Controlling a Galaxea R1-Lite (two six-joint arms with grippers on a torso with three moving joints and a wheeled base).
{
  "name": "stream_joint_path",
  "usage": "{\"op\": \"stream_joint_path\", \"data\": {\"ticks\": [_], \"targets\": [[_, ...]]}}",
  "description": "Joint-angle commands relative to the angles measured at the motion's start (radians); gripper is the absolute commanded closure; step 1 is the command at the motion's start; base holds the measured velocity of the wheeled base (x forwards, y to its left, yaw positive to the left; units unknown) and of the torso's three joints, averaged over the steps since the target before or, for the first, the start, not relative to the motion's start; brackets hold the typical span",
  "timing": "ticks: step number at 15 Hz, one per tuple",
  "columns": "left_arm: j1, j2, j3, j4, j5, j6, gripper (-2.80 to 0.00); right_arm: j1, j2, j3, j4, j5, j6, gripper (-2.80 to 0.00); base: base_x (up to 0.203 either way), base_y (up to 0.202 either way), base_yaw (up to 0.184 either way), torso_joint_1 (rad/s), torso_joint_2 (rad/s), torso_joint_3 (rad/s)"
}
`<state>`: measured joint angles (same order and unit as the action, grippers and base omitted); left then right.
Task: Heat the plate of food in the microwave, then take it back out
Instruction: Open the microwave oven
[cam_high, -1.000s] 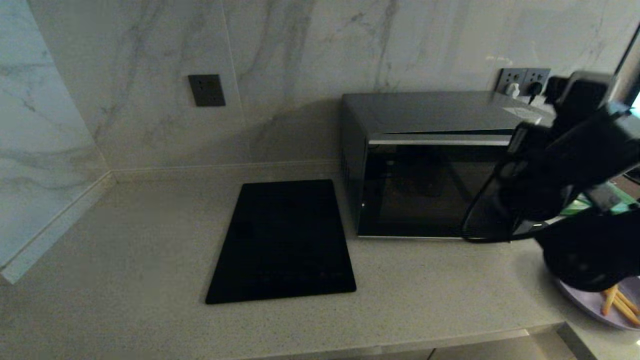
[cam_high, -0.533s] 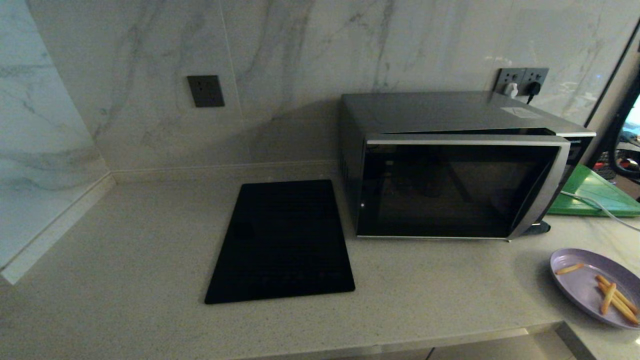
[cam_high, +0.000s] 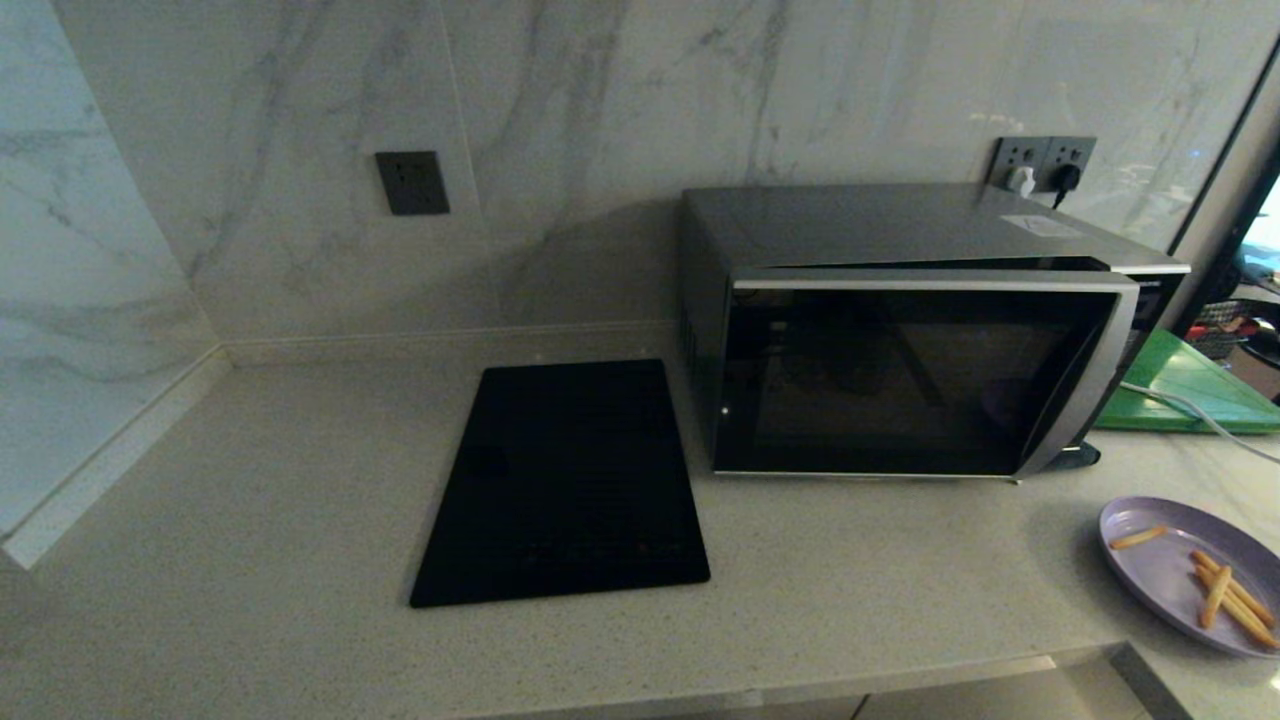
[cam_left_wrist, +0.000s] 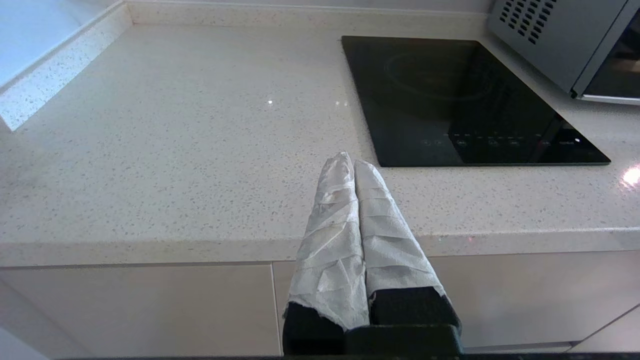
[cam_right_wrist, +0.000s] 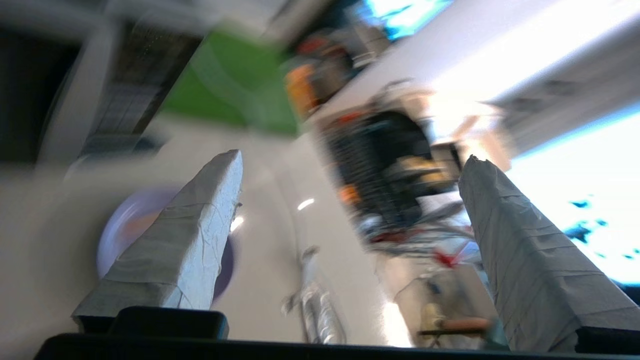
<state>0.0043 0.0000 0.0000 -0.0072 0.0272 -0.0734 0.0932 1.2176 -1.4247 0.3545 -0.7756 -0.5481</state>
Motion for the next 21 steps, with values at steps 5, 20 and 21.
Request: {"op": "stream_joint_path", "data": {"ticks": [5, 20, 21], "targets": [[0.000, 0.002, 0.000, 0.000, 0.000, 0.000, 0.00, -0.128, 0.062, -0.166, 0.321, 0.580, 0.551, -2.80, 0.000, 0.000, 0.000, 0.000, 0.00, 0.000], [0.000, 0.002, 0.000, 0.000, 0.000, 0.000, 0.00, -0.141, 0.566, -0.552, 0.416, 0.653, 1.082, -2.80, 0.000, 0.000, 0.000, 0.000, 0.00, 0.000], [0.000, 0.002, 0.000, 0.000, 0.000, 0.000, 0.00, -0.143, 0.578, -0.551, 0.416, 0.610, 1.076, -2.80, 0.000, 0.000, 0.000, 0.000, 0.00, 0.000]]}}
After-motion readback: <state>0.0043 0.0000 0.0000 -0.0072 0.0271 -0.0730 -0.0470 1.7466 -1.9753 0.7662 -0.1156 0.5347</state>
